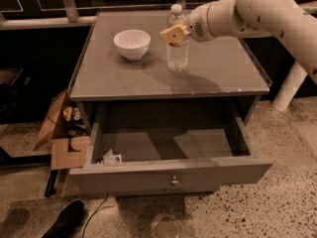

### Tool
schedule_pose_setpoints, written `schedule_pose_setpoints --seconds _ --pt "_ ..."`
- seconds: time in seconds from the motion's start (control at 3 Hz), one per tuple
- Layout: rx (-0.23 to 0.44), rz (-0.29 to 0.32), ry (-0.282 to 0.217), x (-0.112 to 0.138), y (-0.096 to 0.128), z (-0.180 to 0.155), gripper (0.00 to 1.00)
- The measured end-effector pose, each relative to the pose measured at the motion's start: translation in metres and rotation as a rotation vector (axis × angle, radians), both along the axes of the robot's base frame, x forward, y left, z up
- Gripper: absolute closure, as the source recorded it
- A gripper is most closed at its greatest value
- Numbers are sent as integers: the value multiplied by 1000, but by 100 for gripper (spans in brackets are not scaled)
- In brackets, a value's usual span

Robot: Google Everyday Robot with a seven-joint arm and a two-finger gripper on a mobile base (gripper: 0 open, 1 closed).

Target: Pick water bottle from top drawer and place on counter

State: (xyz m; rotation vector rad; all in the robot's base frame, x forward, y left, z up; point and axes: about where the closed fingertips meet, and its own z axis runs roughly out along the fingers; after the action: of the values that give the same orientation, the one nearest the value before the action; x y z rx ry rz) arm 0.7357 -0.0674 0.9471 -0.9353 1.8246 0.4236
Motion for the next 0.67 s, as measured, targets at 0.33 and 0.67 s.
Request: schedule_pose_setpoints --seconds 0.33,0.67 --pt "25 -28 35 8 -5 -8 100" --pt "55 -52 64 13 -9 -19 98"
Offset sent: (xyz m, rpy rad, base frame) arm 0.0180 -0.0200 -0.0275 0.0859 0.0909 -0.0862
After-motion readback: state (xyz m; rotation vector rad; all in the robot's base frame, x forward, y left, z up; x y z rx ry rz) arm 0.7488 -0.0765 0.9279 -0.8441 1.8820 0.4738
